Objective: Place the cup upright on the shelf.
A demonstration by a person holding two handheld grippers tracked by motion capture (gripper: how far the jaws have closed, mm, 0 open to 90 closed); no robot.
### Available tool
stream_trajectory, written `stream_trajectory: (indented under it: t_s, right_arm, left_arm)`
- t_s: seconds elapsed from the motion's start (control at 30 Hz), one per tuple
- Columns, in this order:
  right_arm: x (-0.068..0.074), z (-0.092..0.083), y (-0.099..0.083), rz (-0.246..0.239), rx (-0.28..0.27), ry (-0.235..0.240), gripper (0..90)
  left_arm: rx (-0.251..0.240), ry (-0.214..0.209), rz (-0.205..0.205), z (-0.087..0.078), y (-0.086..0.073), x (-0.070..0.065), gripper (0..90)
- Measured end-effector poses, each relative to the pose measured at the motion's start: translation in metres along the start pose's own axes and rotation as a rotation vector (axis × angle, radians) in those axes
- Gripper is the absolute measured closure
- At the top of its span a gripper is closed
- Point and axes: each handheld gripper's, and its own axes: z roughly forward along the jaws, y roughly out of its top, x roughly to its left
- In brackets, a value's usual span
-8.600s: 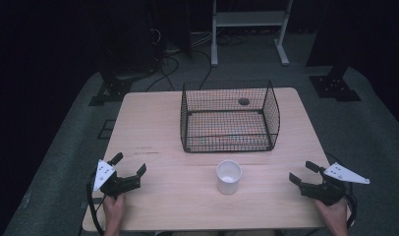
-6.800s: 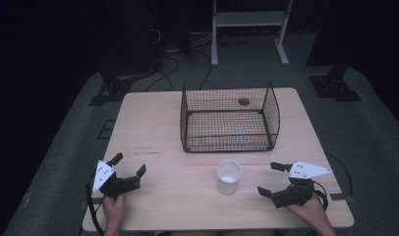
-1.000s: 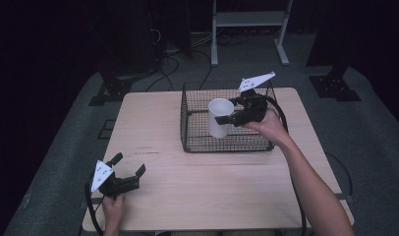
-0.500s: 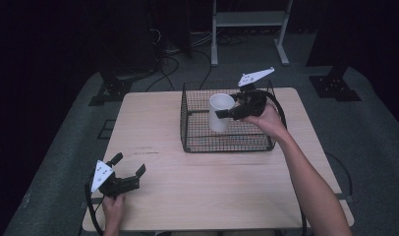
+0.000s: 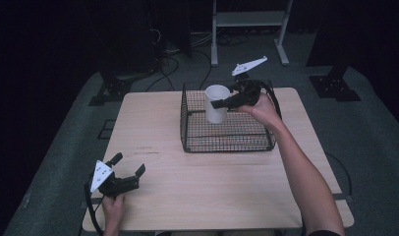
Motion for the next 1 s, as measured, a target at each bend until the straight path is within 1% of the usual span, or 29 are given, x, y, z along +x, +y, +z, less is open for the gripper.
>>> stream_trajectory:
  t_s: [0.07, 0.1, 0.23, 0.3, 0.37, 0.4, 0.47, 0.53, 0.67, 0.8, 1.0]
  right_arm:
    - [-0.003, 0.003, 0.003, 0.007, -0.004, 0.006, 19.6]
    - [-0.004, 0.005, 0.005, 0.012, 0.004, 0.009, 19.6]
    - [-0.008, 0.011, 0.011, 0.015, 0.015, 0.008, 19.6]
    - [-0.010, 0.013, 0.012, 0.013, 0.009, 0.006, 19.5]
    - [-0.013, 0.015, 0.013, 0.012, 0.015, 0.009, 19.5]
    - [-0.015, 0.016, 0.013, 0.012, 0.008, 0.003, 19.5]
    - [-0.018, 0.018, 0.011, 0.022, 0.002, 0.005, 19.5]
    - [-0.021, 0.022, 0.008, 0.033, 0.008, 0.012, 19.5]
    - [-0.027, 0.029, 0.003, 0.049, 0.027, 0.010, 19.4]
    - [-0.033, 0.033, -0.002, 0.068, 0.015, 0.015, 19.4]
    - [-0.038, 0.036, -0.006, 0.081, 0.024, 0.016, 19.4]
  left_arm:
    - [0.000, -0.001, 0.001, 0.000, 0.000, 0.000, 0.0]
    - [0.000, -0.001, 0.000, 0.000, 0.000, 0.000, 0.0]
    - [-0.001, -0.002, 0.001, 0.000, 0.000, 0.000, 0.0]
    - [-0.001, -0.002, 0.001, 0.000, 0.000, 0.000, 0.0]
    - [-0.001, -0.001, 0.001, 0.000, 0.000, 0.000, 0.0]
    - [-0.001, -0.001, 0.001, 0.000, 0.000, 0.000, 0.0]
    - [-0.001, -0.002, -0.001, 0.000, 0.000, 0.000, 0.0]
    - [-0.003, -0.002, -0.002, 0.000, 0.000, 0.000, 0.0]
    - [-0.003, -0.003, -0.002, 0.000, 0.000, 0.000, 0.0]
    - [-0.003, -0.003, -0.002, 0.000, 0.000, 0.000, 0.0]
    - [-0.002, -0.004, -0.001, 0.000, 0.000, 0.000, 0.0]
